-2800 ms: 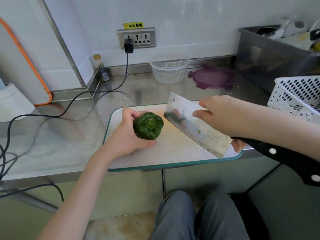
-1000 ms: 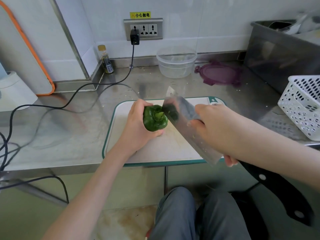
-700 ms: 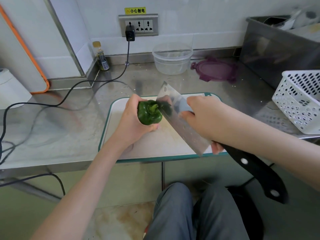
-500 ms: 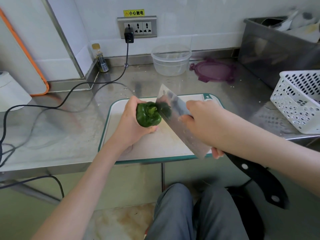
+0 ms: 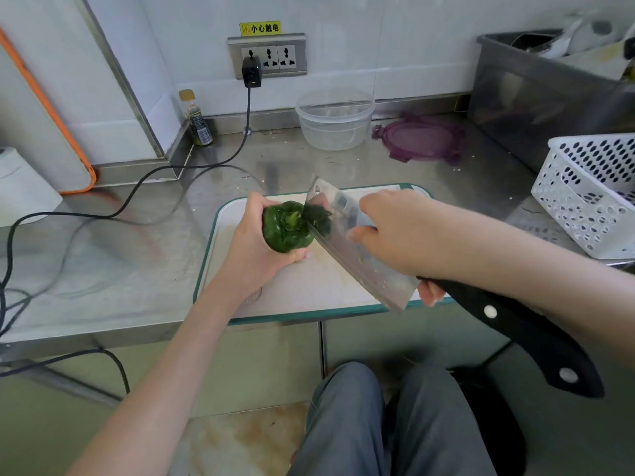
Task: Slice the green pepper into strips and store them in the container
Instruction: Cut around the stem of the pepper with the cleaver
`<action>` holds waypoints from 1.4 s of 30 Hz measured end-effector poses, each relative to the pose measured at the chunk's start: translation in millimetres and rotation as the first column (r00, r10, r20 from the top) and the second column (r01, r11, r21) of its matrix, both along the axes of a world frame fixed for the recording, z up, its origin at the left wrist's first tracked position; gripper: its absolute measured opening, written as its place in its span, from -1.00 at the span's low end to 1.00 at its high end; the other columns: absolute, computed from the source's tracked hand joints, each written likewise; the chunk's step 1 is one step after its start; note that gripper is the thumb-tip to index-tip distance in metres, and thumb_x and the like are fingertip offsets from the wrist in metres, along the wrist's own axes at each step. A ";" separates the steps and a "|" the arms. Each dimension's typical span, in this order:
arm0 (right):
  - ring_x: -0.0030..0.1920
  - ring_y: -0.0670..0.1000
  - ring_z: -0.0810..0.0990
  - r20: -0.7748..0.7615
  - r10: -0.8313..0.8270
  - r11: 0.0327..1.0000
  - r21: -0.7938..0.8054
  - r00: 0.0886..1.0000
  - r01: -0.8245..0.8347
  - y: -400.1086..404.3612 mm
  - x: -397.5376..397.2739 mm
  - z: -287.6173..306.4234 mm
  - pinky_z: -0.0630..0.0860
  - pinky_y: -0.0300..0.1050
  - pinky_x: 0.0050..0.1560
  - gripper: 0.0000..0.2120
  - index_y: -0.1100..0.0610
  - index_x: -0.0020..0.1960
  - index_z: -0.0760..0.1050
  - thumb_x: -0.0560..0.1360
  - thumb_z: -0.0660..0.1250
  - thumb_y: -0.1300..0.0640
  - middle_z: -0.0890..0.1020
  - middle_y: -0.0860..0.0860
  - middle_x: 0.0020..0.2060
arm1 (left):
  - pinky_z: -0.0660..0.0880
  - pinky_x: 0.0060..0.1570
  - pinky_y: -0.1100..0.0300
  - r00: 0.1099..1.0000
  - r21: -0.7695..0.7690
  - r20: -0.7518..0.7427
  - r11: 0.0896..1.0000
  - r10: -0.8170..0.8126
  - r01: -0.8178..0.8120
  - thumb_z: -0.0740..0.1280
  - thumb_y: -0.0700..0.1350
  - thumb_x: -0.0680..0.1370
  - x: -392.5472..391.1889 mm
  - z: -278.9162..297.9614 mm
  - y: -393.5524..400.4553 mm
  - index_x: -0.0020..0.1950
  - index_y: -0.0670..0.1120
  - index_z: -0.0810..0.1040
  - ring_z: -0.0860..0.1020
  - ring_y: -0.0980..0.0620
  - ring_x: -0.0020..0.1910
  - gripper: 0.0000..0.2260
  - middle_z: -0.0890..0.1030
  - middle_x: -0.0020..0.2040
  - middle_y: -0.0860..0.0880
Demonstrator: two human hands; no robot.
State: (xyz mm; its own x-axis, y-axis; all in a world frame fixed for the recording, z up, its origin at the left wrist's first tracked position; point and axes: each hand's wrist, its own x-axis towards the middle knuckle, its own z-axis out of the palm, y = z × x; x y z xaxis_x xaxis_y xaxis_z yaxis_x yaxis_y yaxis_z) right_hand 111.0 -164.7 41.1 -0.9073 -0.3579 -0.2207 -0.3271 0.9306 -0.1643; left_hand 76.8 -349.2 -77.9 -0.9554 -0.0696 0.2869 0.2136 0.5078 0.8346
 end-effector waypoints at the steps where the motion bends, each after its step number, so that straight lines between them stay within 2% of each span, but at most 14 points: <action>1: -0.20 0.03 0.38 0.004 -0.010 0.999 -0.053 1.000 0.010 -1.4 -3.2 2.1 0.31 -0.14 -0.30 -0.82 0.17 -0.02 0.41 0.62 0.12 0.08 0.52 0.07 -0.17 | 0.36 -0.22 0.50 1.000 0.007 -0.003 1.000 0.007 -0.007 0.59 -0.28 0.22 0.1 0.5 0.8 0.02 -0.10 0.32 0.47 0.37 -0.23 -0.45 0.48 -0.15 0.13; 3: -0.26 0.02 0.37 0.015 -0.014 0.995 -0.095 1.000 0.015 -2.2 -6.7 6.5 0.31 -0.19 -0.39 -0.80 0.21 0.03 0.45 0.61 0.15 0.09 0.42 0.01 -0.32 | 0.36 -0.23 0.51 1.000 0.017 0.001 1.000 0.011 -0.011 0.59 -0.28 0.22 0.7 0.5 1.0 0.02 -0.10 0.32 0.47 0.39 -0.24 -0.45 0.47 -0.15 0.13; 7: -0.19 0.04 0.40 0.013 -0.003 0.997 -0.077 1.000 0.004 5.4 -3.3 1.5 0.31 -0.17 -0.18 -0.77 0.23 0.03 0.46 0.61 0.14 0.08 0.42 0.04 -0.23 | 0.38 -0.20 0.48 1.000 0.004 0.008 1.000 0.017 -0.018 0.60 -0.27 0.21 1.4 -0.7 0.1 0.03 -0.10 0.33 0.49 0.32 -0.21 -0.44 0.50 -0.13 0.13; 10: -0.19 0.03 0.39 -0.020 0.003 0.995 -0.096 1.000 -0.005 -0.7 -1.7 -1.8 0.30 -0.18 -0.18 -0.78 0.22 0.11 0.45 0.62 0.13 0.11 0.42 0.03 -0.26 | 0.35 -0.23 0.53 0.999 0.001 -0.001 0.999 0.043 -0.043 0.60 -0.27 0.21 1.1 1.3 3.7 0.02 -0.10 0.32 0.49 0.35 -0.21 -0.44 0.48 -0.14 0.15; 14: -0.10 0.09 0.49 -0.024 0.011 1.000 -0.017 1.000 -0.012 -4.7 2.5 -5.2 0.16 -0.22 -0.33 -0.78 0.18 0.04 0.43 0.64 0.07 0.08 0.50 0.06 -0.04 | 0.36 -0.25 0.50 0.999 -0.015 -0.009 0.999 0.044 -0.044 0.59 -0.27 0.21 1.4 -0.6 4.0 0.00 -0.05 0.31 0.49 0.27 -0.18 -0.44 0.48 -0.14 0.14; 16: -0.21 0.01 0.45 -0.024 0.031 0.999 0.040 0.999 -0.030 -1.0 3.9 -2.0 0.13 -0.14 -0.43 -0.78 0.16 0.02 0.39 0.64 0.08 0.04 0.46 0.02 -0.13 | 0.35 -0.24 0.51 0.998 -0.003 -0.011 0.998 0.058 -0.058 0.60 -0.25 0.21 1.1 -0.9 2.4 0.01 -0.06 0.31 0.49 0.29 -0.16 -0.44 0.48 -0.13 0.16; 19: -0.36 -0.06 0.33 -0.048 0.026 0.998 0.056 0.999 -0.023 4.8 5.8 8.0 0.17 -0.31 -0.45 -0.72 0.15 -0.18 0.29 0.63 0.09 0.01 0.29 -0.04 -0.33 | 0.35 -0.23 0.52 0.997 0.031 -0.003 0.997 0.075 -0.075 0.61 -0.23 0.21 1.8 -1.3 2.5 0.05 -0.09 0.31 0.48 0.28 -0.14 -0.42 0.48 -0.11 0.15; 24: -0.40 -0.08 0.27 -0.121 -0.054 0.998 -0.022 0.991 0.052 16.0 6.8 18.8 0.15 -0.24 -0.46 -0.61 0.09 -0.33 0.14 0.61 0.12 -0.03 0.29 -0.02 -0.34 | 0.35 -0.04 0.51 1.000 0.041 0.027 0.999 0.007 -0.008 0.61 -0.11 0.23 5.8 -3.8 -2.5 0.16 0.00 0.26 0.46 0.27 0.07 -0.33 0.43 0.11 0.16; 27: -0.42 -0.05 0.31 -0.067 -0.068 0.997 -0.029 0.995 0.066 18.6 8.5 14.1 0.22 -0.24 -0.51 -0.62 0.09 -0.32 0.16 0.61 0.10 -0.06 0.34 0.00 -0.33 | 0.27 0.16 0.50 0.994 -0.005 0.065 0.996 -0.091 0.091 0.55 -0.07 0.34 14.4 -4.3 -11.5 0.33 -0.08 0.13 0.29 0.25 0.26 -0.25 0.23 0.34 0.14; 30: -0.51 -0.07 0.38 -0.030 -0.072 0.997 -0.028 0.997 0.071 16.8 13.1 10.5 0.25 -0.26 -0.60 -0.62 0.09 -0.30 0.18 0.61 0.06 -0.09 0.36 0.00 -0.34 | 0.33 0.07 0.52 0.994 -0.027 0.052 0.995 -0.093 0.095 0.52 -0.05 0.30 23.1 -1.3 -17.4 0.24 -0.05 0.15 0.36 0.21 0.19 -0.31 0.31 0.23 0.13; 32: -0.50 -0.03 0.40 -0.028 -0.076 0.996 -0.038 0.997 0.075 16.2 14.4 8.8 0.28 -0.25 -0.61 -0.61 0.07 -0.32 0.15 0.60 0.09 -0.08 0.36 0.00 -0.32 | 0.33 0.02 0.53 0.998 -0.054 0.040 0.997 -0.049 0.051 0.56 0.02 0.15 23.1 5.0 -19.3 0.24 0.04 0.16 0.38 0.28 0.10 -0.20 0.31 0.13 0.16; 34: -0.38 0.02 0.39 -0.037 -0.073 0.997 -0.031 0.997 0.072 16.5 14.1 6.2 0.24 -0.17 -0.49 -0.61 0.07 -0.32 0.14 0.60 0.11 -0.09 0.35 0.00 -0.32 | 0.32 0.16 0.40 0.997 -0.149 0.054 0.987 -0.051 0.058 0.61 -0.02 0.12 21.5 10.9 -21.0 0.28 0.16 0.19 0.36 0.20 0.13 -0.14 0.27 0.10 0.13; 36: -0.42 0.00 0.38 -0.031 -0.079 0.996 -0.048 0.996 0.078 16.0 15.0 5.2 0.22 -0.17 -0.48 -0.61 0.08 -0.32 0.15 0.60 0.10 -0.09 0.36 0.00 -0.33 | 0.30 0.27 0.27 0.995 -0.228 0.086 0.971 -0.053 0.071 0.64 -0.07 0.16 22.4 13.3 -23.4 0.23 0.19 0.27 0.33 0.14 0.20 -0.21 0.26 0.16 0.10; 42: -0.50 -0.09 0.36 -0.033 -0.058 0.996 -0.070 0.998 0.055 14.6 15.8 11.1 0.20 -0.25 -0.53 -0.63 0.05 -0.30 0.17 0.60 0.10 -0.10 0.29 -0.07 -0.37 | 0.32 -0.16 0.58 1.000 -0.197 0.016 0.980 0.007 -0.004 0.66 -0.10 0.11 33.3 7.3 -20.0 0.09 0.10 0.33 0.46 0.34 -0.03 -0.30 0.48 -0.01 0.25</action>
